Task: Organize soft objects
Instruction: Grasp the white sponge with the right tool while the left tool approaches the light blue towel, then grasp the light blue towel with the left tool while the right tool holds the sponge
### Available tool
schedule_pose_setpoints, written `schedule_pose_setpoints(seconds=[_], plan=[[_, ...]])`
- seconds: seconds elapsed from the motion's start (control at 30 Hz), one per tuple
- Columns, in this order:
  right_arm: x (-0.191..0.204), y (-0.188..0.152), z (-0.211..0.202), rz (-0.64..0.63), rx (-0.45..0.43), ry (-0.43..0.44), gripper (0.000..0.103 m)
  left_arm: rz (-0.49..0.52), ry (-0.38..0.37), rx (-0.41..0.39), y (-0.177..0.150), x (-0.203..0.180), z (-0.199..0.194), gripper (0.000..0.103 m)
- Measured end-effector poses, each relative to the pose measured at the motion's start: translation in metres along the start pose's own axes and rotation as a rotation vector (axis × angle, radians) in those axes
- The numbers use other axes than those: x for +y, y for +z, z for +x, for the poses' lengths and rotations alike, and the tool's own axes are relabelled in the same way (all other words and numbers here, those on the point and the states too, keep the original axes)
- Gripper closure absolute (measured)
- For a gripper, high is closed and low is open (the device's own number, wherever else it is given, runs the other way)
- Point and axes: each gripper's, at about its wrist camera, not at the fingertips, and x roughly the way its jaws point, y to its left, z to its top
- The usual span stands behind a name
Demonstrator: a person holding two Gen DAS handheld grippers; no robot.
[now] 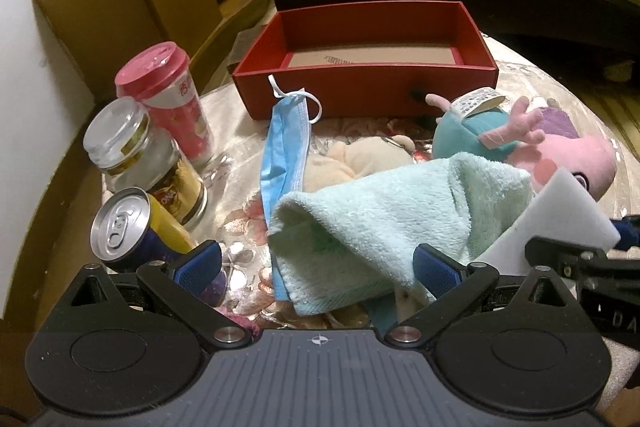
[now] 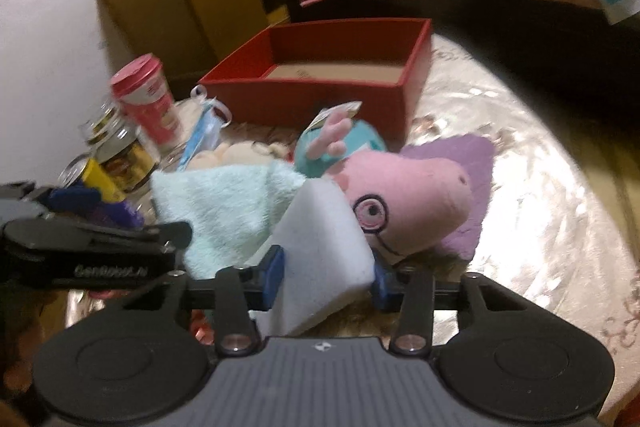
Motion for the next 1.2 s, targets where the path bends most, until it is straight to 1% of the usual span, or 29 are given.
schedule_pose_setpoints(seconds=[0.13, 0.2, 0.3, 0.37, 0.43, 0.47, 0.57, 0.63, 0.7, 0.77, 0.9, 0.93, 1.0, 1.03, 1.1, 1.13, 1.17, 1.2], plan=[[-0.001, -0.004, -0.003, 0.005, 0.017, 0.039, 0.101, 0.002, -0.003, 0.008, 0.000, 0.000, 0.001, 0.006], [-0.004, -0.005, -0.006, 0.033, 0.027, 0.061, 0.103, 0.004, -0.005, 0.014, 0.000, 0.000, 0.002, 0.006], [-0.010, -0.004, -0.015, 0.084, 0.038, 0.104, 0.103, 0.006, -0.004, 0.030, 0.000, 0.000, 0.005, 0.006], [-0.013, -0.006, -0.024, 0.110, 0.034, 0.140, 0.103, 0.008, -0.022, 0.043, -0.001, 0.000, 0.008, 0.006], [-0.022, -0.004, -0.030, 0.175, 0.037, 0.200, 0.103, 0.023, -0.051, 0.057, -0.003, -0.002, 0.009, 0.006], [-0.024, -0.003, -0.032, 0.199, 0.034, 0.217, 0.103, 0.029, -0.053, 0.058, -0.004, -0.004, 0.010, 0.006], [-0.035, 0.006, -0.044, 0.259, -0.011, 0.286, 0.103, 0.052, -0.054, 0.071, -0.007, -0.008, 0.013, 0.006], [-0.042, 0.011, -0.051, 0.276, -0.059, 0.280, 0.103, 0.038, -0.036, 0.081, -0.008, -0.007, 0.017, 0.006], [-0.048, 0.013, -0.055, 0.284, -0.106, 0.250, 0.103, 0.001, -0.021, 0.071, -0.008, 0.000, 0.017, 0.006], [-0.056, 0.014, -0.056, 0.322, -0.123, 0.253, 0.103, -0.030, -0.020, 0.079, -0.007, 0.006, 0.018, 0.006], [-0.062, 0.015, -0.053, 0.350, -0.122, 0.274, 0.103, -0.071, -0.088, 0.138, -0.007, 0.005, 0.033, 0.006], [-0.063, 0.015, -0.052, 0.349, -0.119, 0.280, 0.103, -0.074, -0.110, 0.135, -0.006, 0.003, 0.033, 0.008], [-0.064, 0.017, -0.054, 0.351, -0.126, 0.292, 0.103, -0.074, -0.161, 0.125, -0.004, -0.002, 0.033, 0.022], [-0.066, 0.016, -0.055, 0.352, -0.129, 0.294, 0.103, -0.075, -0.182, 0.130, -0.003, -0.003, 0.034, 0.024], [-0.070, 0.016, -0.055, 0.362, -0.134, 0.294, 0.103, -0.091, -0.228, 0.162, -0.002, -0.006, 0.040, 0.037], [-0.072, 0.016, -0.055, 0.368, -0.134, 0.292, 0.103, -0.124, -0.268, 0.175, -0.002, -0.003, 0.042, 0.042], [-0.073, 0.016, -0.055, 0.375, -0.134, 0.289, 0.103, -0.163, -0.305, 0.185, -0.003, 0.002, 0.043, 0.055], [-0.075, 0.015, -0.055, 0.384, -0.134, 0.291, 0.103, -0.211, -0.350, 0.193, -0.003, 0.007, 0.044, 0.065]])
